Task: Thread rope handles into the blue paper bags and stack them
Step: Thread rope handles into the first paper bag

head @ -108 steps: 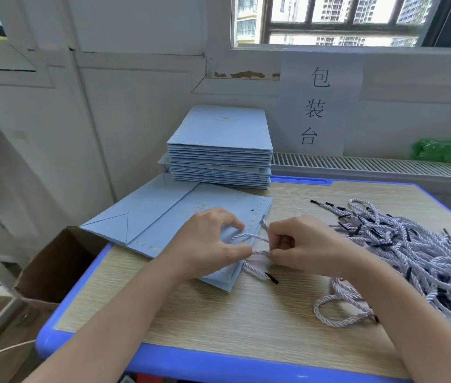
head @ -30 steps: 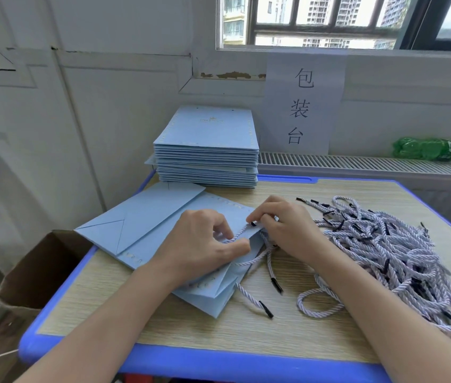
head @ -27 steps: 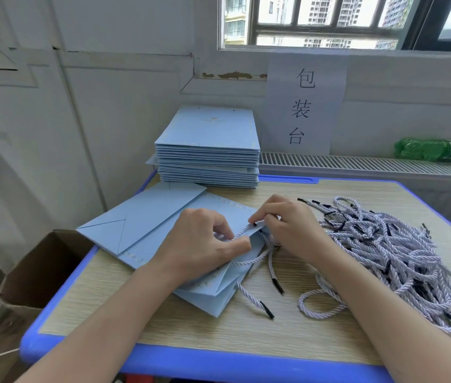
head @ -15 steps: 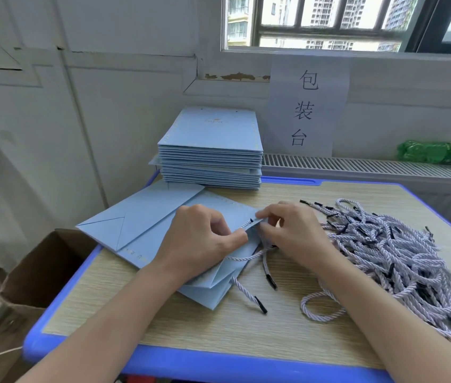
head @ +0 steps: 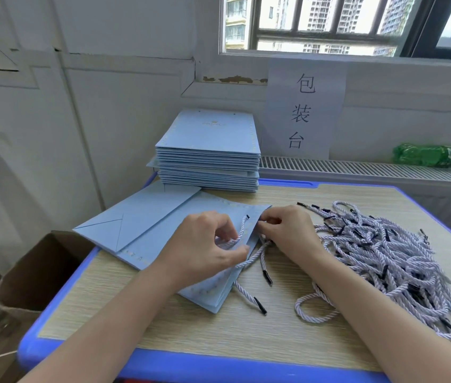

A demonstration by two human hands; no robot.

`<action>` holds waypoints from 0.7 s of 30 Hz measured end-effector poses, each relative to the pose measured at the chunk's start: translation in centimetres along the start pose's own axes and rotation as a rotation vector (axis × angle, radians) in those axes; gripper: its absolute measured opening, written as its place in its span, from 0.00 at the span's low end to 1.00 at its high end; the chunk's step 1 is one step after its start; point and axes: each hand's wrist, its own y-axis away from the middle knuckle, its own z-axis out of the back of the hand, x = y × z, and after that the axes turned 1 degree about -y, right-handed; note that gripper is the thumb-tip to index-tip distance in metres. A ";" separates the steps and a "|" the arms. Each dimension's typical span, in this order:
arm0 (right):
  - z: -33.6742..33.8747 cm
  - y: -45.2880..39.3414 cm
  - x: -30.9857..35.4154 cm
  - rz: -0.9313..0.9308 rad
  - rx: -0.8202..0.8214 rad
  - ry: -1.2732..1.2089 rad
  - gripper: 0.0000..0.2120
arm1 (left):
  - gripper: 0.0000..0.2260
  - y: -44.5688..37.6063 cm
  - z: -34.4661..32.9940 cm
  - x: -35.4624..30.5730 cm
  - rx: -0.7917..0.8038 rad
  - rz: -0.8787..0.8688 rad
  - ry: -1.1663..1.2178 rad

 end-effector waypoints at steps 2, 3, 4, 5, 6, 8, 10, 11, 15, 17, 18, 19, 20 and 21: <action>0.0 0.0 0.2 -0.023 0.007 0.003 0.08 | 0.14 -0.1 0.0 0.1 0.038 -0.021 -0.038; 0.0 0.1 0.3 -0.028 0.027 0.009 0.09 | 0.15 -0.2 0.1 0.3 0.030 -0.018 -0.044; 0.2 0.1 0.5 -0.032 0.062 0.013 0.09 | 0.14 -0.2 0.2 0.3 0.006 -0.007 -0.046; 0.6 0.3 0.7 -0.034 0.108 0.013 0.07 | 0.14 -0.3 0.4 0.5 -0.021 0.012 -0.051; 1.0 0.5 0.8 -0.034 0.156 0.008 0.06 | 0.14 -0.3 0.5 0.6 -0.045 0.029 -0.061; 2.3 0.8 0.9 -0.044 0.198 -0.011 0.05 | 0.15 -0.4 0.7 0.8 -0.067 0.049 -0.083; 3.6 0.8 0.6 -0.059 0.123 0.021 0.07 | 0.16 -0.4 0.9 0.8 -0.059 0.062 -0.100; 4.2 0.7 0.4 -0.067 0.046 0.068 0.09 | 0.16 -0.4 0.9 0.9 -0.055 0.067 -0.106; 5.0 0.2 -0.7 -0.112 -0.096 0.172 0.12 | 0.13 -0.5 0.8 1.2 -0.054 0.054 -0.114; 4.3 0.3 -1.0 -0.081 -0.023 0.256 0.15 | 0.14 -0.5 0.6 1.2 -0.022 0.064 -0.116; 3.9 0.5 -0.9 -0.047 0.011 0.258 0.17 | 0.15 -0.4 0.5 1.1 -0.010 0.073 -0.118; 3.5 0.7 -0.7 0.000 0.045 0.220 0.17 | 0.14 -0.4 0.4 1.0 -0.008 0.077 -0.115; 3.2 0.9 -0.3 0.061 0.089 0.150 0.16 | 0.14 -0.4 0.3 0.9 -0.014 0.074 -0.112; 2.8 1.1 0.1 0.130 0.151 0.072 0.14 | 0.14 -0.5 0.2 0.8 -0.023 0.061 -0.112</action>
